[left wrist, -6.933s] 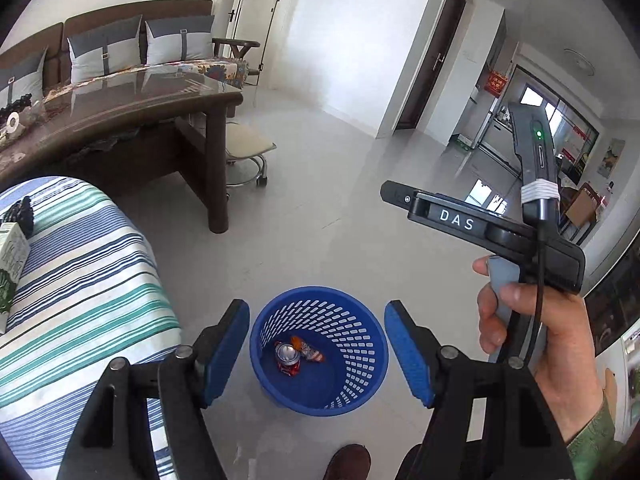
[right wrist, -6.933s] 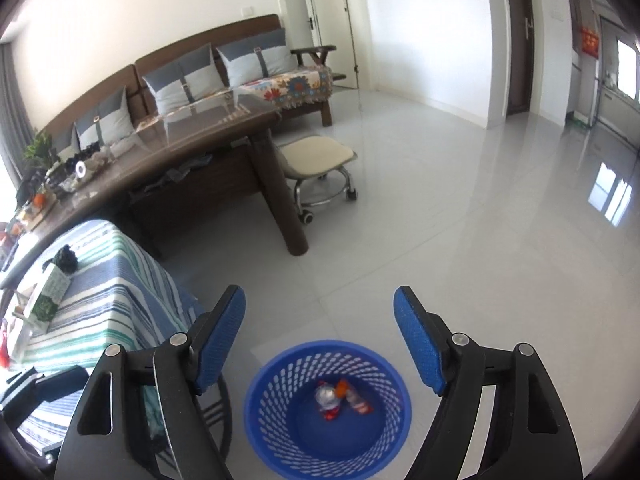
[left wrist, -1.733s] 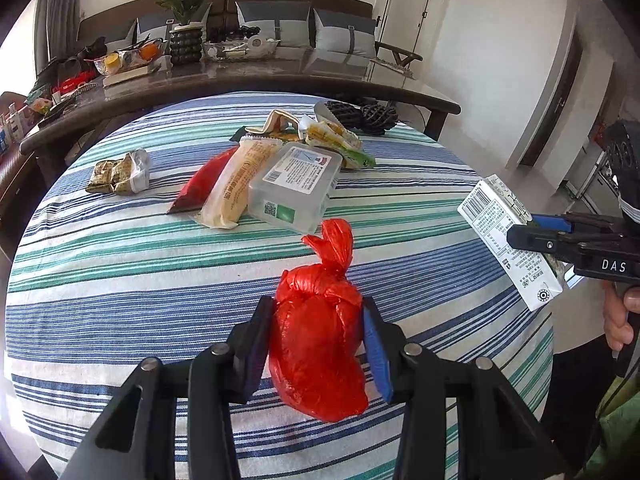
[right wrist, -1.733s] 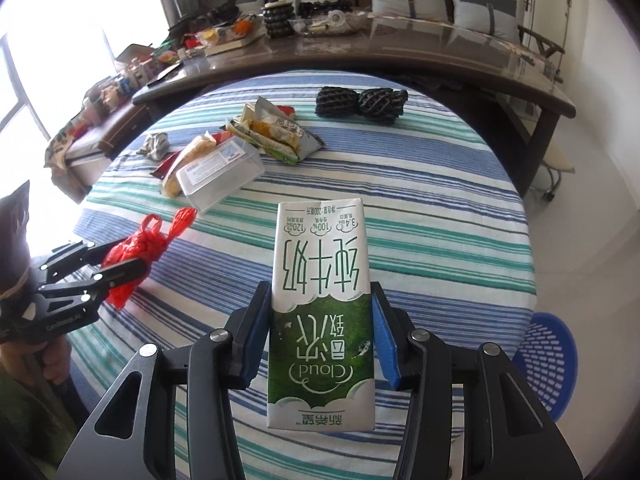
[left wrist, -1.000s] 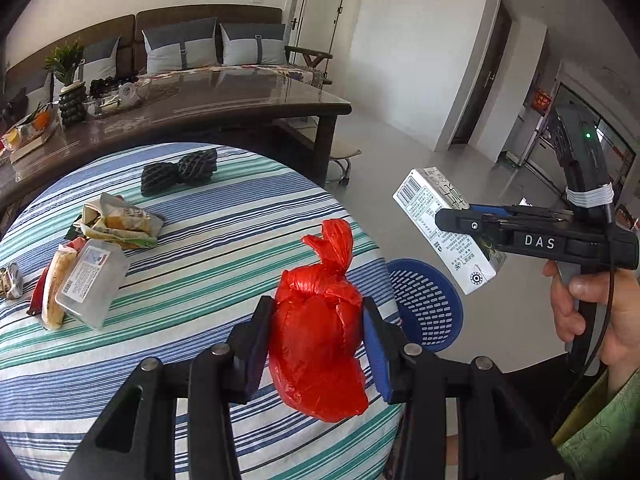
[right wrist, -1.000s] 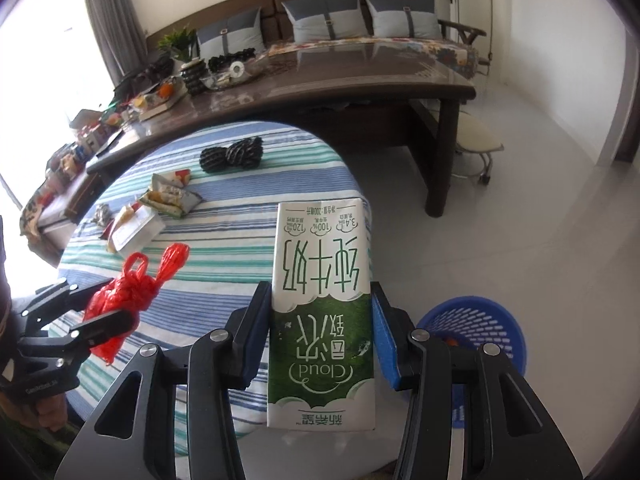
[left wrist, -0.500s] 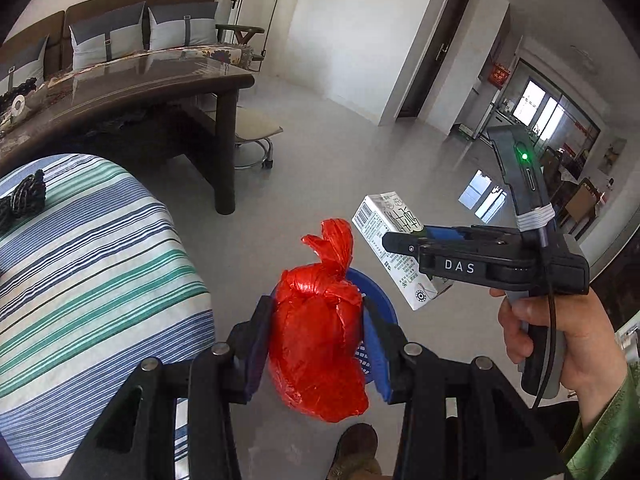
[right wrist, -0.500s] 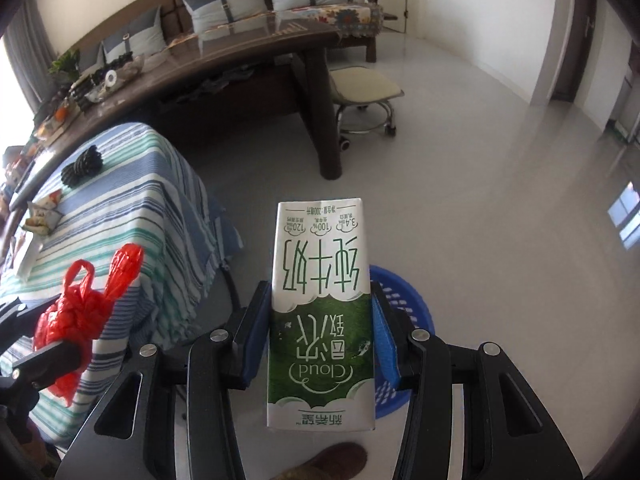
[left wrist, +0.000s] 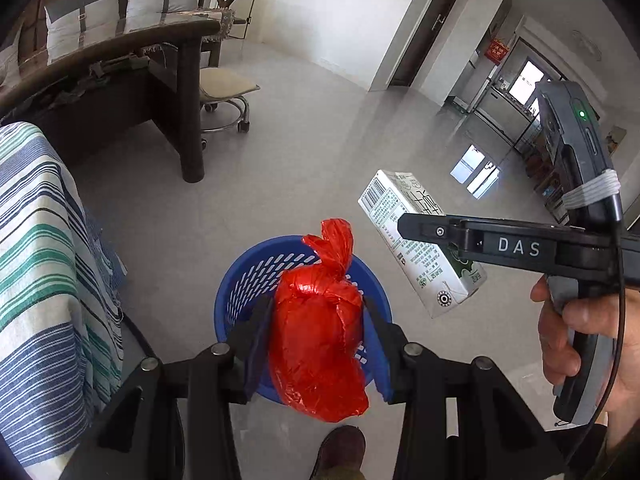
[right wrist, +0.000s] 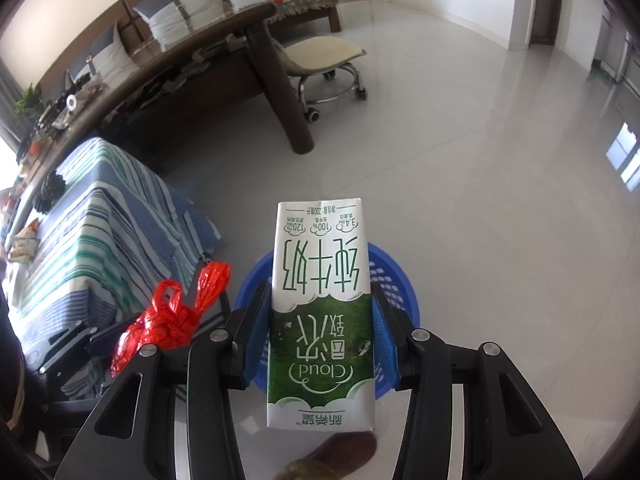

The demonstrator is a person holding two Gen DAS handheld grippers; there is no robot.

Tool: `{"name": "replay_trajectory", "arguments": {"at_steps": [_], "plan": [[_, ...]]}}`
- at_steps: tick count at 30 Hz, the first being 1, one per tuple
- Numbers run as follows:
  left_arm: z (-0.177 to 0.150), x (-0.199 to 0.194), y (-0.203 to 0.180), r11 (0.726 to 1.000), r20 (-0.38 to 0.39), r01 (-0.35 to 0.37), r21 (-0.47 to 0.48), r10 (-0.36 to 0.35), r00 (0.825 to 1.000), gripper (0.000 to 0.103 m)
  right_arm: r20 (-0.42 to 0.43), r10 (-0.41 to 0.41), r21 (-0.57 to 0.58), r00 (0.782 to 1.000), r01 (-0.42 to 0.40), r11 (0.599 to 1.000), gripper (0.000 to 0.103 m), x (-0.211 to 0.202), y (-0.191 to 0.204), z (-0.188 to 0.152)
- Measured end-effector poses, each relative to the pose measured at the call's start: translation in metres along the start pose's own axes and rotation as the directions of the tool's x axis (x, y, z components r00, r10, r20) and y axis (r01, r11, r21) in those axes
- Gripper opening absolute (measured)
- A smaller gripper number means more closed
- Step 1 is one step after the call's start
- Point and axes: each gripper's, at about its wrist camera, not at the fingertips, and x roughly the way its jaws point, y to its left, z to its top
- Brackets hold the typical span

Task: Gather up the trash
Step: 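Carry the red bag and milk carton to the wastebasket and open both tools, then move both open tools back over the table toward the snack wrappers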

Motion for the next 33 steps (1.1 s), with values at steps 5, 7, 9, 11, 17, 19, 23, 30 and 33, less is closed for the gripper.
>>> {"name": "replay_trajectory", "arguments": {"at_steps": [5, 7, 9, 11, 17, 19, 23, 30, 33], "plan": [[0.001, 0.013, -0.002, 1.000, -0.018, -0.002, 0.006, 0.002, 1.000, 0.044, -0.012, 0.015, 0.038, 1.000, -0.015, 0.999, 0.048, 0.009, -0.009, 0.001], [0.001, 0.019, -0.006, 1.000, -0.021, -0.001, 0.011, 0.001, 1.000, 0.044, -0.010, 0.024, 0.057, 1.000, -0.023, 0.998, 0.048, 0.010, -0.014, 0.002], [0.003, 0.026, -0.007, 1.000, -0.019, 0.003, 0.018, -0.002, 1.000, 0.045, -0.008, 0.030, 0.078, 1.000, -0.029, 0.997, 0.049, 0.011, -0.018, 0.002], [0.002, 0.031, -0.008, 1.000, -0.010, 0.011, 0.026, -0.011, 1.000, 0.052, -0.009, 0.038, 0.096, 0.999, -0.037, 0.995, 0.050, 0.014, -0.023, 0.002], [0.004, 0.037, 0.000, 1.000, -0.007, -0.022, -0.001, 0.022, 1.000, 0.073, 0.031, 0.053, 0.144, 0.998, -0.057, 0.988, 0.070, 0.008, -0.034, 0.005], [0.007, 0.026, 0.003, 1.000, 0.018, -0.016, -0.022, 0.017, 1.000, 0.073, 0.061, 0.031, 0.149, 0.998, -0.040, 0.988, 0.070, 0.000, -0.035, 0.007], [0.009, -0.007, 0.004, 1.000, 0.072, -0.025, -0.020, 0.026, 0.997, 0.073, 0.127, -0.023, 0.119, 0.992, 0.008, 0.993, 0.071, -0.018, -0.027, 0.012], [-0.003, -0.100, 0.010, 0.997, 0.169, -0.081, -0.020, 0.083, 0.982, 0.073, 0.298, -0.103, 0.031, 0.949, 0.099, 0.995, 0.082, -0.058, 0.012, 0.018], [-0.022, -0.134, 0.023, 0.992, 0.191, -0.124, -0.026, 0.126, 0.973, 0.073, 0.358, -0.099, -0.011, 0.929, 0.110, 0.994, 0.082, -0.073, 0.035, 0.018]]}}
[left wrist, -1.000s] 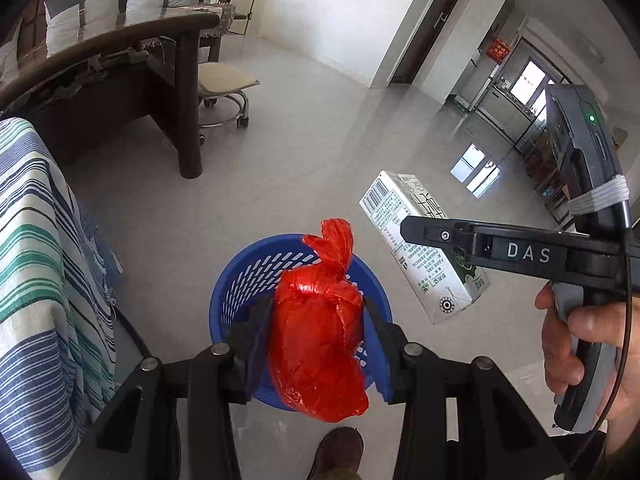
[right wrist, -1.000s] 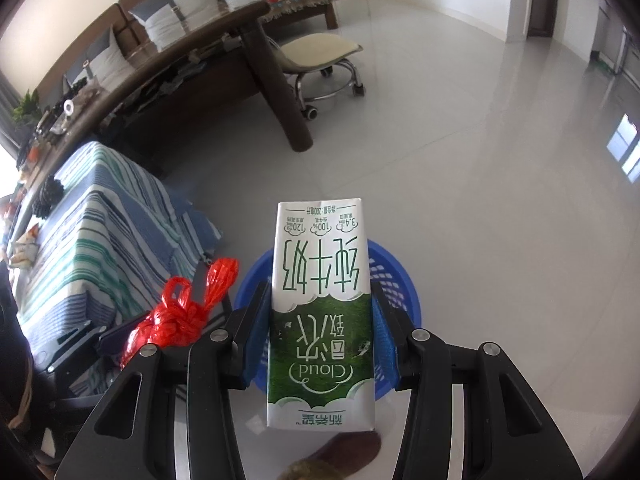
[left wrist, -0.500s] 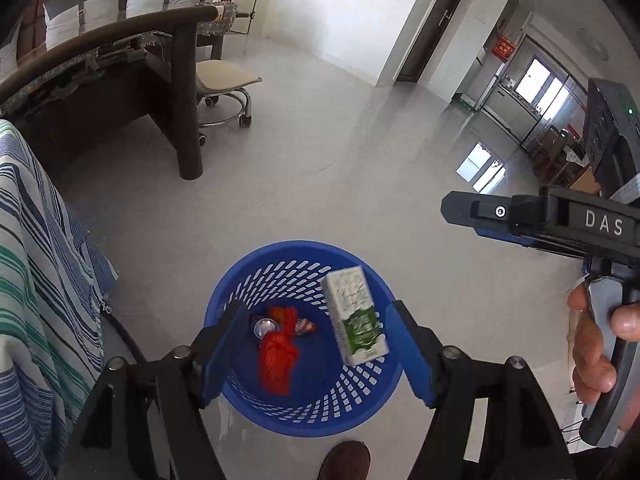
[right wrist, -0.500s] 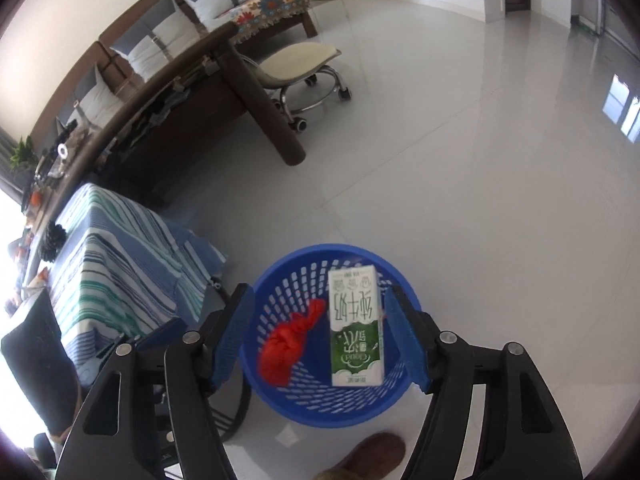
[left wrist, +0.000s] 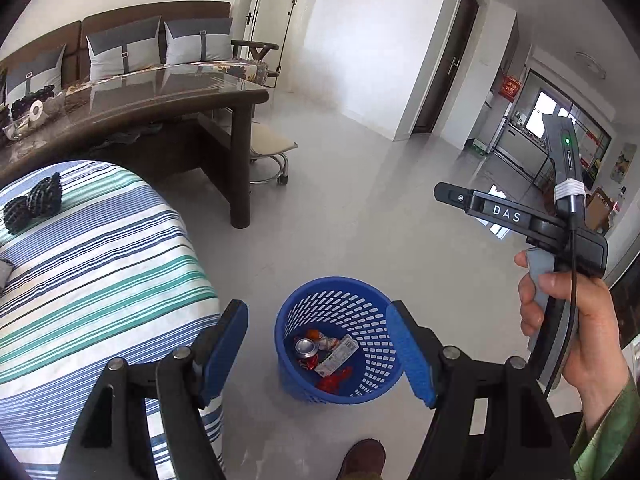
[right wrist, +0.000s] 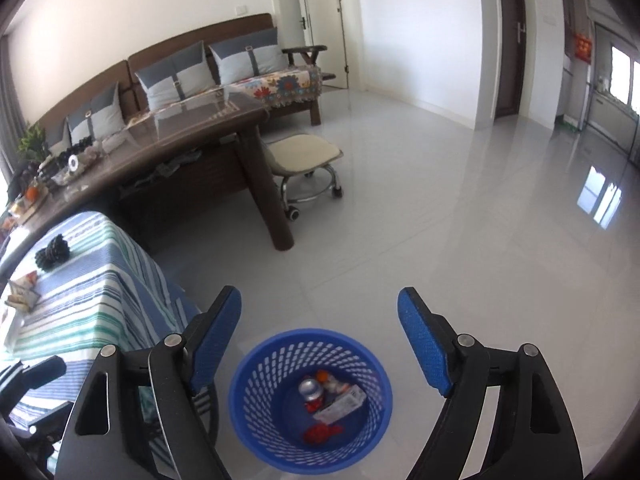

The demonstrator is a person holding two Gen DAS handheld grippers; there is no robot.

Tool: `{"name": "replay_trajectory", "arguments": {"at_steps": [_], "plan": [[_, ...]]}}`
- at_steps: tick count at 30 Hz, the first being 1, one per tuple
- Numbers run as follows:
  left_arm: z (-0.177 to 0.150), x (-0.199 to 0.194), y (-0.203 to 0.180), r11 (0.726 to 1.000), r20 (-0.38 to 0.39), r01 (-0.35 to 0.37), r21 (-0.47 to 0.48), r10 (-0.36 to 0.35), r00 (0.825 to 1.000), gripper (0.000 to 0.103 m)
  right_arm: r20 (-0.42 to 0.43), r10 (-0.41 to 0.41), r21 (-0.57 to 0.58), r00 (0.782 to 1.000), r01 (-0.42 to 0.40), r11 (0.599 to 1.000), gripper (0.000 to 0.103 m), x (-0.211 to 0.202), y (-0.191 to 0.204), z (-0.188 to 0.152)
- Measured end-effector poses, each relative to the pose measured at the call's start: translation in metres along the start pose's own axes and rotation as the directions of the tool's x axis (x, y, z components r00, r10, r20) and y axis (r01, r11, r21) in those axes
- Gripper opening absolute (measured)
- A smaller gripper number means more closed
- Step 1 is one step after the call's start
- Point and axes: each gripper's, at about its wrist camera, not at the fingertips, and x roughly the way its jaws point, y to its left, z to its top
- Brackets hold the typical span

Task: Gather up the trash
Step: 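Move both open tools back over the table toward the snack wrappers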

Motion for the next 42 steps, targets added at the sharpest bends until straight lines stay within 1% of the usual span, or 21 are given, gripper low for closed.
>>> {"name": "replay_trajectory", "arguments": {"at_steps": [3, 5, 8, 11, 15, 18, 21, 24, 28, 32, 35, 36, 38, 40, 42], "plan": [[-0.019, -0.026, 0.027, 0.998, -0.013, -0.060, -0.017, 0.060, 0.998, 0.073, 0.039, 0.034, -0.041, 0.999, -0.032, 0.999, 0.083, -0.015, 0.027, 0.001], [-0.035, -0.040, 0.051, 0.993, -0.025, -0.112, -0.034, 0.111, 0.993, 0.073, 0.062, 0.064, -0.073, 0.996, -0.060, 0.996, 0.086, -0.024, 0.050, -0.001], [-0.059, -0.060, 0.094, 0.977, -0.053, -0.198, -0.082, 0.194, 0.980, 0.073, 0.081, 0.135, -0.121, 0.988, -0.125, 0.985, 0.090, -0.034, 0.093, -0.008], [-0.080, -0.082, 0.138, 0.954, -0.067, -0.269, -0.135, 0.262, 0.963, 0.073, 0.065, 0.213, -0.204, 0.975, -0.196, 0.959, 0.092, -0.037, 0.146, -0.019], [-0.104, -0.115, 0.190, 0.918, -0.079, -0.359, -0.169, 0.351, 0.933, 0.073, -0.013, 0.289, -0.354, 0.957, -0.275, 0.894, 0.092, -0.033, 0.224, -0.048], [-0.120, -0.135, 0.227, 0.892, -0.095, -0.402, -0.207, 0.390, 0.916, 0.073, -0.087, 0.336, -0.427, 0.938, -0.340, 0.838, 0.092, -0.031, 0.276, -0.075], [-0.134, -0.152, 0.258, 0.871, -0.103, -0.423, -0.251, 0.410, 0.906, 0.073, -0.165, 0.374, -0.482, 0.913, -0.406, 0.776, 0.092, -0.032, 0.321, -0.106], [-0.144, -0.165, 0.279, 0.853, -0.113, -0.444, -0.275, 0.430, 0.896, 0.073, -0.217, 0.396, -0.538, 0.892, -0.447, 0.714, 0.092, -0.035, 0.359, -0.132], [-0.156, -0.179, 0.297, 0.831, -0.113, -0.466, -0.304, 0.454, 0.884, 0.073, -0.274, 0.412, -0.567, 0.869, -0.492, 0.661, 0.092, -0.032, 0.391, -0.151], [-0.155, -0.192, 0.321, 0.804, -0.113, -0.472, -0.362, 0.464, 0.878, 0.073, -0.309, 0.408, -0.567, 0.859, -0.511, 0.646, 0.092, -0.029, 0.406, -0.164], [-0.137, -0.203, 0.349, 0.771, -0.108, -0.482, -0.416, 0.484, 0.868, 0.073, -0.329, 0.396, -0.567, 0.857, -0.515, 0.643, 0.092, -0.024, 0.411, -0.169], [-0.126, -0.209, 0.360, 0.760, -0.094, -0.486, -0.432, 0.497, 0.862, 0.073, -0.335, 0.393, -0.568, 0.856, -0.516, 0.641, 0.092, -0.023, 0.412, -0.169], [-0.098, -0.219, 0.381, 0.735, -0.070, -0.498, -0.460, 0.529, 0.845, 0.073, -0.339, 0.397, -0.566, 0.853, -0.522, 0.638, 0.092, -0.022, 0.412, -0.169], [-0.067, -0.222, 0.408, 0.711, -0.071, -0.509, -0.486, 0.548, 0.833, 0.073, -0.347, 0.398, -0.562, 0.849, -0.528, 0.637, 0.092, -0.022, 0.412, -0.169], [-0.040, -0.217, 0.433, 0.673, -0.089, -0.528, -0.518, 0.571, 0.816, 0.073, -0.352, 0.401, -0.553, 0.846, -0.534, 0.640, 0.092, -0.021, 0.411, -0.169]]}}
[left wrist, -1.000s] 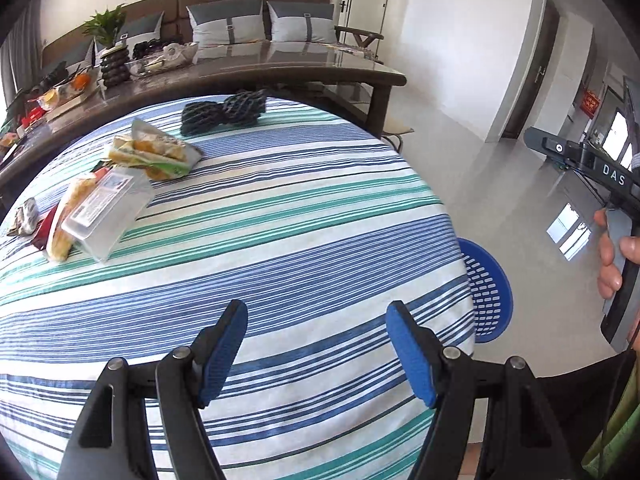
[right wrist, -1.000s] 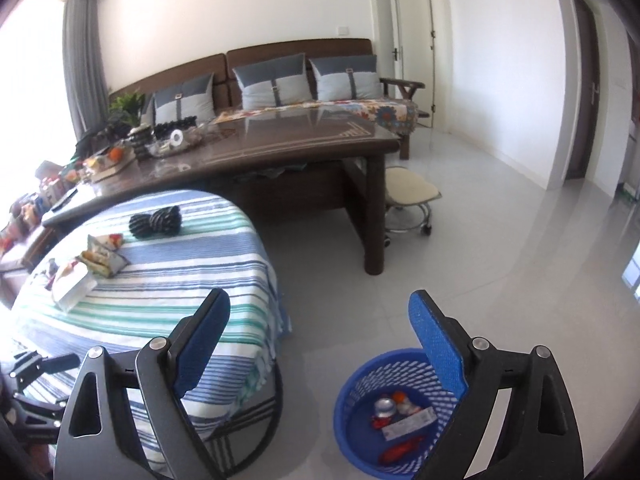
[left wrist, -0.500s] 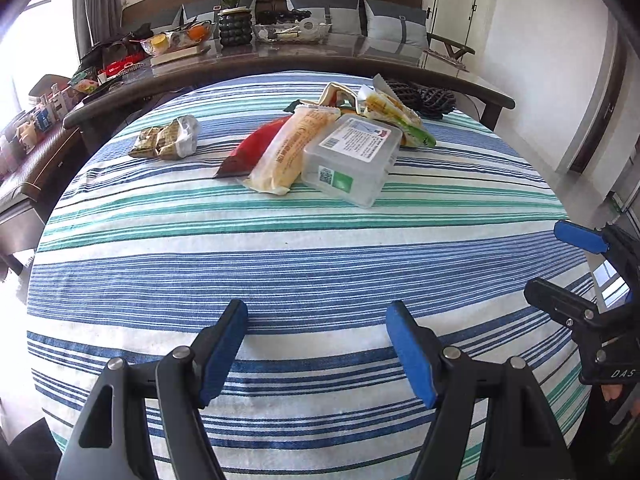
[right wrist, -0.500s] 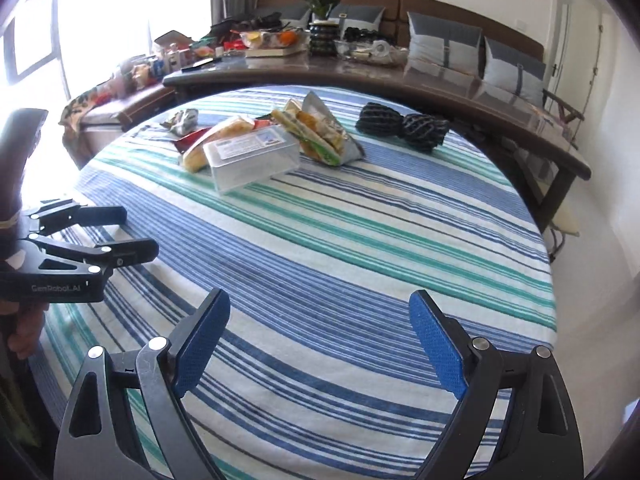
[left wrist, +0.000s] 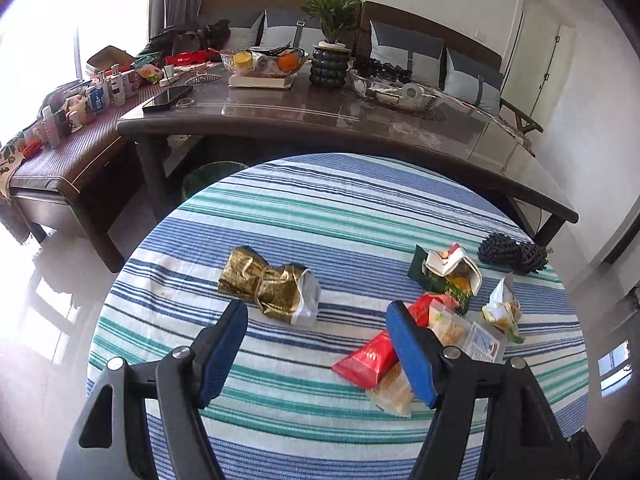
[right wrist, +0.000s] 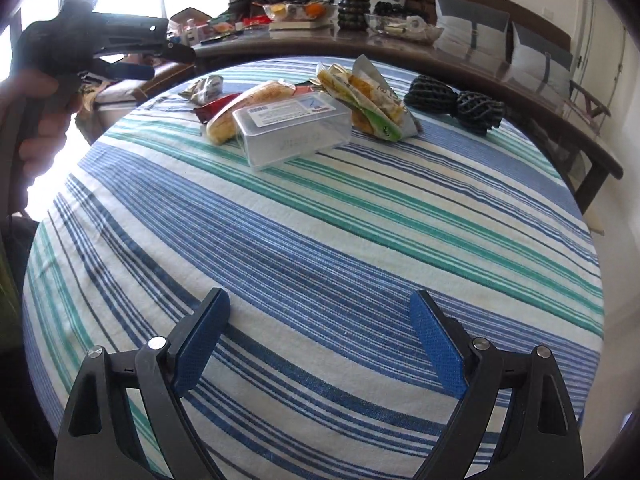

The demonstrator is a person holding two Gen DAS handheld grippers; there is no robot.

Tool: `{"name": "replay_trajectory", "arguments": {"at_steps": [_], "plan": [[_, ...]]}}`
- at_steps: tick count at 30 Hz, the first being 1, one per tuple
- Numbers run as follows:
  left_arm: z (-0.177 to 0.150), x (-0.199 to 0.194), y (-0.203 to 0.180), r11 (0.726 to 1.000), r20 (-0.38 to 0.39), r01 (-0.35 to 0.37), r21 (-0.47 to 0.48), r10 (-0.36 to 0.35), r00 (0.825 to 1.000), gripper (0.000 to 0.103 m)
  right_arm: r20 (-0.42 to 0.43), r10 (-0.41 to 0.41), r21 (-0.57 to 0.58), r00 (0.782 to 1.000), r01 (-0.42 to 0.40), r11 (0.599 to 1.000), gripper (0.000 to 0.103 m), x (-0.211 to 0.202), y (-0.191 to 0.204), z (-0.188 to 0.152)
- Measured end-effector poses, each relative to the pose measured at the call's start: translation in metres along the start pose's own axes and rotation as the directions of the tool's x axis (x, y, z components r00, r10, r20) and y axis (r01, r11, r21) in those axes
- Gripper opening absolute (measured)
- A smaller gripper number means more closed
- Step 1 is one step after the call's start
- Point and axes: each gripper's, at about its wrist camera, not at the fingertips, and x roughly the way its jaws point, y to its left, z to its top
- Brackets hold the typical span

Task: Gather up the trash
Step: 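Move both open tools back over the table toward the snack wrappers, then grasp the gold snack wrapper with the left tool while the right tool grasps the clear plastic box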

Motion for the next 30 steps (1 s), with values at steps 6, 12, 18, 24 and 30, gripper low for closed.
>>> {"name": "replay_trajectory", "arguments": {"at_steps": [6, 12, 18, 24, 30], "plan": [[0.030, 0.066, 0.003, 0.984, -0.078, -0.174, -0.046, 0.170, 0.982, 0.073, 0.000, 0.003, 0.002, 1.000, -0.003, 1.000, 0.093, -0.001, 0.000, 0.000], [-0.007, 0.061, 0.030, 0.980, -0.092, -0.196, -0.025, 0.193, 0.977, 0.073, 0.003, 0.016, 0.012, 1.000, -0.016, 1.000, 0.093, -0.002, -0.001, -0.001], [-0.025, 0.041, 0.063, 0.993, -0.081, -0.114, -0.019, 0.112, 0.990, 0.073, -0.007, 0.006, -0.008, 1.000, -0.006, 1.000, 0.096, 0.001, 0.003, 0.000], [-0.013, 0.063, 0.063, 0.999, -0.091, -0.052, 0.008, 0.053, 0.994, 0.073, -0.012, 0.005, -0.003, 1.000, -0.005, 1.000, 0.097, 0.002, 0.003, 0.001], [-0.017, 0.066, 0.058, 0.998, -0.076, -0.023, 0.060, 0.028, 0.997, 0.045, -0.012, 0.005, 0.000, 1.000, -0.005, 1.000, 0.098, 0.002, 0.002, 0.001]]}}
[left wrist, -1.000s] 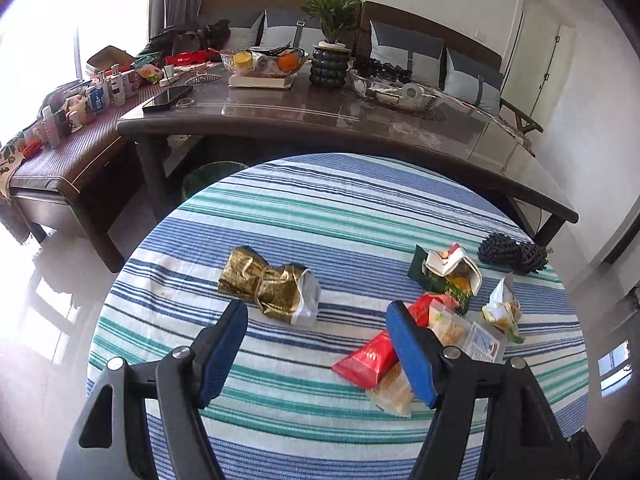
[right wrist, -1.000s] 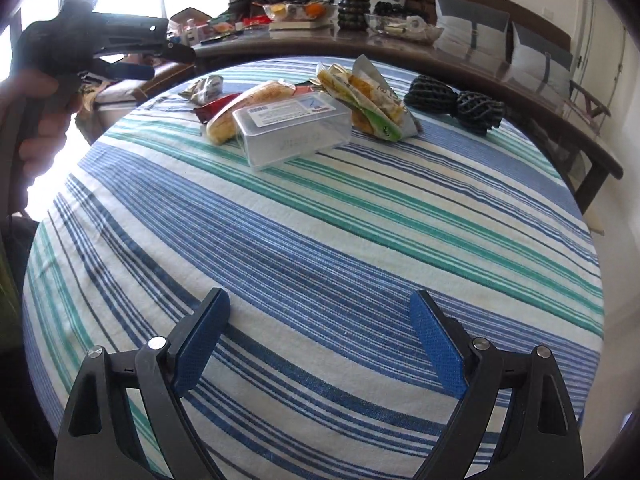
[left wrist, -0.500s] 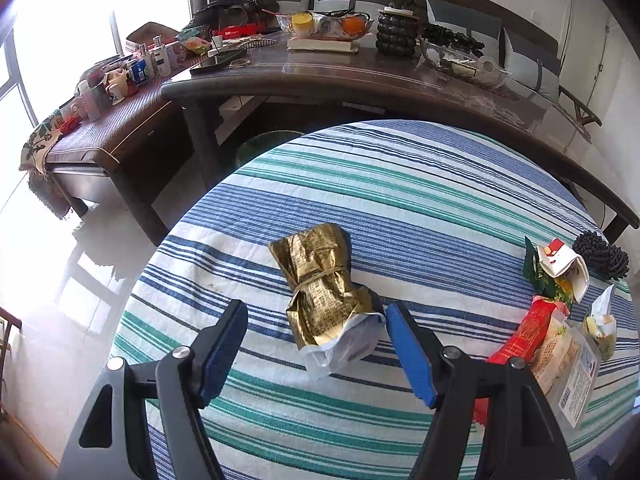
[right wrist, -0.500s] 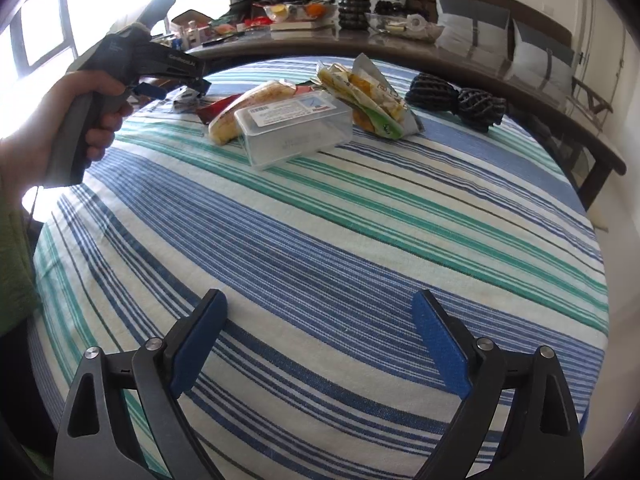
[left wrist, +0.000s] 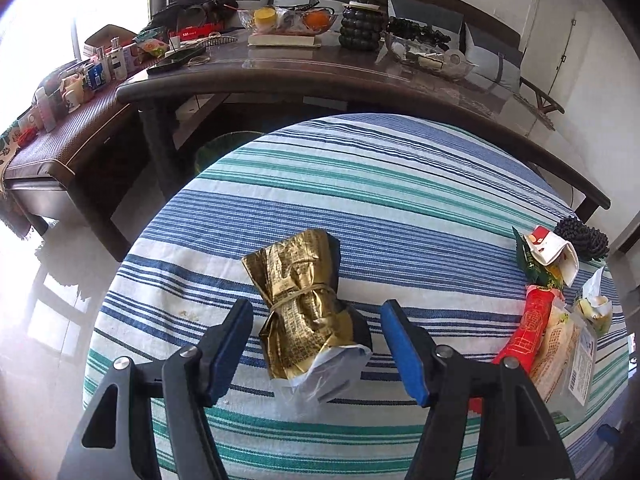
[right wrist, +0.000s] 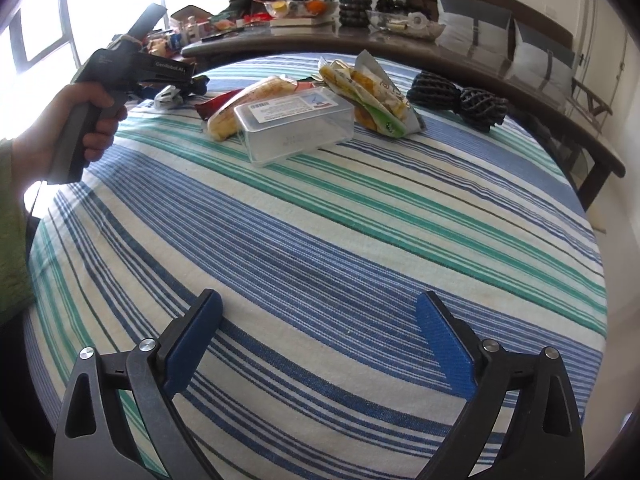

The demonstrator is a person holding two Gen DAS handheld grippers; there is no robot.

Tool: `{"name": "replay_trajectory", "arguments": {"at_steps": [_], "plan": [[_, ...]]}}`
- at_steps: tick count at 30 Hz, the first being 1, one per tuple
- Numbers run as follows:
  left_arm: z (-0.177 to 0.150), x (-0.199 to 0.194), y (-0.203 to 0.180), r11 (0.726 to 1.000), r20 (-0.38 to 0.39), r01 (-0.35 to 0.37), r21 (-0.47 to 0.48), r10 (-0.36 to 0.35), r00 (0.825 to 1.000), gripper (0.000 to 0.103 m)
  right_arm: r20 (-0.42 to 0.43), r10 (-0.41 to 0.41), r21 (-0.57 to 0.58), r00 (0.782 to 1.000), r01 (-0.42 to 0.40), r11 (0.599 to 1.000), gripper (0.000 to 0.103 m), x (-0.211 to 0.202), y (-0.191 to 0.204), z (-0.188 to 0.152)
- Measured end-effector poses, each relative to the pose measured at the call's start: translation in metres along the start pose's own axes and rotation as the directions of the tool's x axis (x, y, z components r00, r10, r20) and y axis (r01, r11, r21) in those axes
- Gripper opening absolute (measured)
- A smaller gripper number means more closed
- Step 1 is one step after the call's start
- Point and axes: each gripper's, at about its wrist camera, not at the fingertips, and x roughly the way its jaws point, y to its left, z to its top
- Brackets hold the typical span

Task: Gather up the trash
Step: 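Grasp the gold snack wrapper with the left tool while the right tool grasps the clear plastic box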

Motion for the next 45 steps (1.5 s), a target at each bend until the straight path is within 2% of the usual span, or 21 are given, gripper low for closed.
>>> {"name": "replay_trajectory", "arguments": {"at_steps": [1, 5, 9, 12, 14, 16, 21, 24, 28, 29, 30, 31, 33, 36, 41, 45], "plan": [[-0.003, -0.001, -0.003, 1.000, -0.004, -0.005, 0.023, 0.005, 1.000, 0.042, 0.000, 0.000, 0.001, 1.000, 0.000, 1.000, 0.098, 0.000, 0.000, 0.000], [-0.022, -0.018, -0.010, 0.998, 0.007, -0.022, 0.052, 0.022, 1.000, 0.041, 0.000, 0.000, 0.001, 1.000, 0.000, 1.000, 0.098, 0.000, 0.000, 0.000], [-0.051, -0.044, -0.012, 0.999, 0.016, -0.003, 0.033, 0.003, 1.000, 0.041, -0.002, -0.008, 0.009, 1.000, 0.008, 1.000, 0.098, 0.000, -0.001, 0.000], [-0.065, -0.051, -0.012, 1.000, 0.015, 0.007, 0.021, -0.007, 1.000, 0.041, -0.016, -0.037, 0.083, 0.999, 0.038, 0.996, 0.102, 0.005, -0.002, 0.005], [-0.067, -0.048, -0.011, 1.000, 0.010, 0.011, 0.023, -0.011, 1.000, 0.041, -0.028, -0.064, 0.155, 0.998, 0.068, 0.986, 0.103, 0.011, 0.002, 0.015], [-0.066, -0.048, -0.010, 1.000, 0.021, 0.006, 0.022, -0.007, 1.000, 0.042, -0.023, -0.045, 0.209, 0.999, 0.049, 0.977, 0.103, 0.020, 0.010, 0.030], [-0.065, -0.046, -0.006, 1.000, 0.019, 0.020, 0.006, -0.020, 1.000, 0.042, -0.035, -0.050, 0.285, 0.998, 0.058, 0.957, 0.101, 0.057, 0.036, 0.078], [-0.064, -0.045, 0.001, 0.999, 0.021, 0.036, -0.017, -0.035, 0.999, 0.042, -0.047, -0.127, 0.324, 0.991, 0.136, 0.936, 0.101, 0.077, 0.041, 0.103], [-0.062, -0.045, 0.003, 0.999, 0.019, 0.041, -0.023, -0.041, 0.999, 0.042, -0.066, -0.183, 0.419, 0.981, 0.194, 0.887, 0.101, 0.091, 0.030, 0.119], [-0.062, -0.045, 0.002, 0.999, 0.018, 0.039, -0.018, -0.039, 0.999, 0.042, -0.067, -0.194, 0.430, 0.979, 0.203, 0.880, 0.100, 0.091, 0.027, 0.121], [-0.063, -0.045, 0.001, 0.999, 0.017, 0.037, -0.014, -0.037, 0.999, 0.042, -0.068, -0.199, 0.438, 0.978, 0.208, 0.874, 0.091, 0.091, 0.024, 0.121], [-0.063, -0.045, 0.001, 0.999, 0.016, 0.035, -0.011, -0.035, 0.999, 0.042, -0.058, -0.208, 0.438, 0.976, 0.212, 0.874, 0.078, 0.087, 0.021, 0.120], [-0.064, -0.046, 0.000, 0.999, 0.015, 0.035, -0.010, -0.035, 0.999, 0.042, -0.040, -0.205, 0.418, 0.978, 0.203, 0.886, 0.071, 0.078, 0.018, 0.115], [-0.066, -0.048, -0.002, 0.999, 0.011, 0.042, -0.011, -0.042, 0.999, 0.042, -0.032, -0.167, 0.367, 0.985, 0.167, 0.915, 0.071, 0.062, 0.010, 0.098], [-0.082, -0.059, -0.013, 0.995, -0.008, 0.104, 0.007, -0.104, 0.995, 0.042, -0.007, -0.073, 0.185, 0.997, 0.073, 0.980, 0.071, 0.028, 0.003, 0.054], [-0.104, -0.073, -0.038, 0.986, -0.020, 0.160, 0.053, -0.160, 0.987, 0.042, -0.010, -0.077, 0.033, 0.997, 0.077, 0.996, 0.071, 0.002, -0.008, 0.022]]}}
